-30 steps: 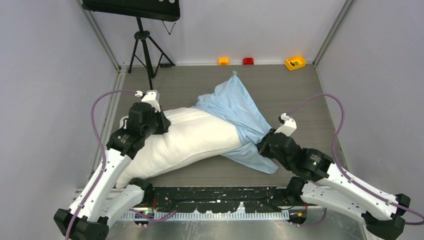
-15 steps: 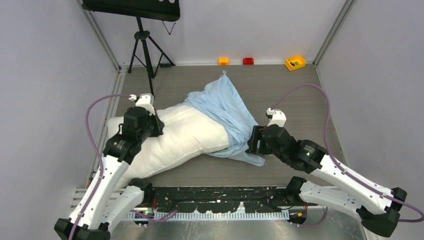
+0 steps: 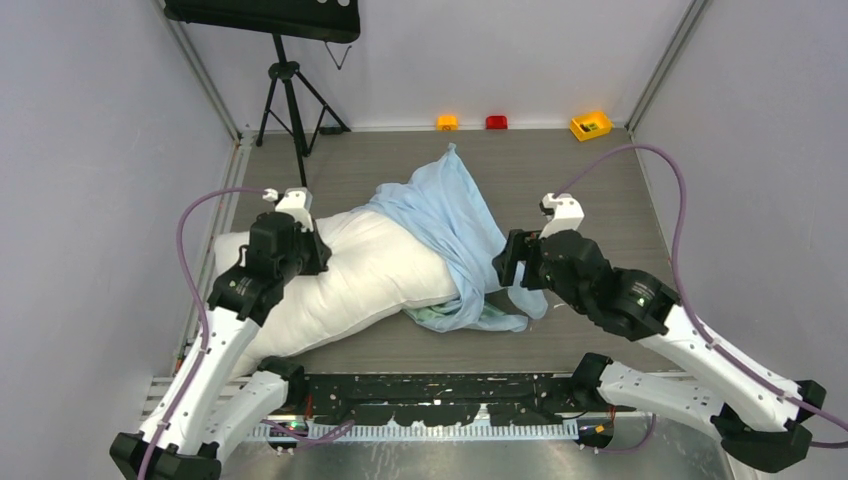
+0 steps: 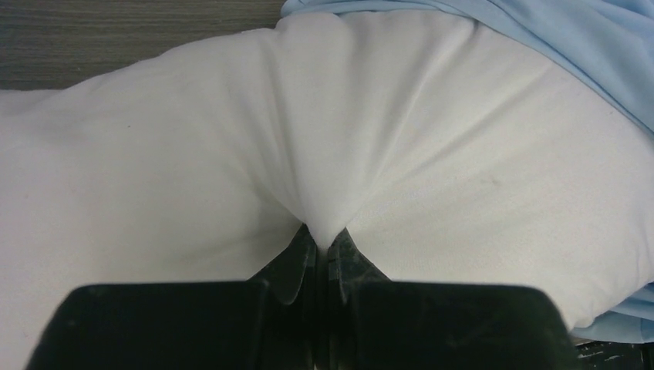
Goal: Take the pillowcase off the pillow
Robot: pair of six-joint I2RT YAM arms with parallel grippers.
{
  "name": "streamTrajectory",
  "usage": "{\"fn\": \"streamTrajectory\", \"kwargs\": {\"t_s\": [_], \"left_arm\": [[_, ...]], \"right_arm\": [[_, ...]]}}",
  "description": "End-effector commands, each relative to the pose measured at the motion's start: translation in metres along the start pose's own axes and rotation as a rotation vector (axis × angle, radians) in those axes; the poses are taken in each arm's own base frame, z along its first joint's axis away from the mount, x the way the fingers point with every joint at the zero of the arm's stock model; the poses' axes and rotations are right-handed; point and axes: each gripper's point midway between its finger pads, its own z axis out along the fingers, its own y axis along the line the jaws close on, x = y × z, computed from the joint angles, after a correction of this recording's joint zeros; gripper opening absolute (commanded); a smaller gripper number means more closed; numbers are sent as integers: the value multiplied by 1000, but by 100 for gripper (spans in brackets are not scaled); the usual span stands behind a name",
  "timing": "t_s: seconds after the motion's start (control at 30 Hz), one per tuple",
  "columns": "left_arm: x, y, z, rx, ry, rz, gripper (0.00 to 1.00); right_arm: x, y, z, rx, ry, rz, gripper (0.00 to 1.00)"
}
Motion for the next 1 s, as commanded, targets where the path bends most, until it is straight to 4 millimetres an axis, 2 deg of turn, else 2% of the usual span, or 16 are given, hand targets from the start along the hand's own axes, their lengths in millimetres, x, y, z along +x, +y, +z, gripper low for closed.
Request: {"fn": "streamTrajectory", "kwargs": {"t_s": [0.0, 0.2, 0.37, 0.5, 0.6, 0.77, 0.97], "left_arm": [[16, 4, -4, -19, 97, -3, 0], [50, -6, -5, 29, 239, -44, 0], [52, -18, -5, 90, 226, -29, 0], [59, -30, -4, 148, 254, -26, 0], [64, -30, -3, 140, 275, -12, 0], [67, -34, -1, 166, 290, -13, 0], [69, -41, -2, 207, 299, -16, 0]], "right_arm": [[-30, 17, 13, -2, -61, -45, 80], [-49, 51, 33, -107, -117, -106, 80], [-47, 74, 61, -118, -53, -139, 83], [-61, 78, 85, -31, -75, -127, 88], [-64, 101, 101, -87, -55, -162, 88], [-61, 133, 126, -166, 7, -235, 88], [-52, 143, 161, -143, 62, -324, 88]]}}
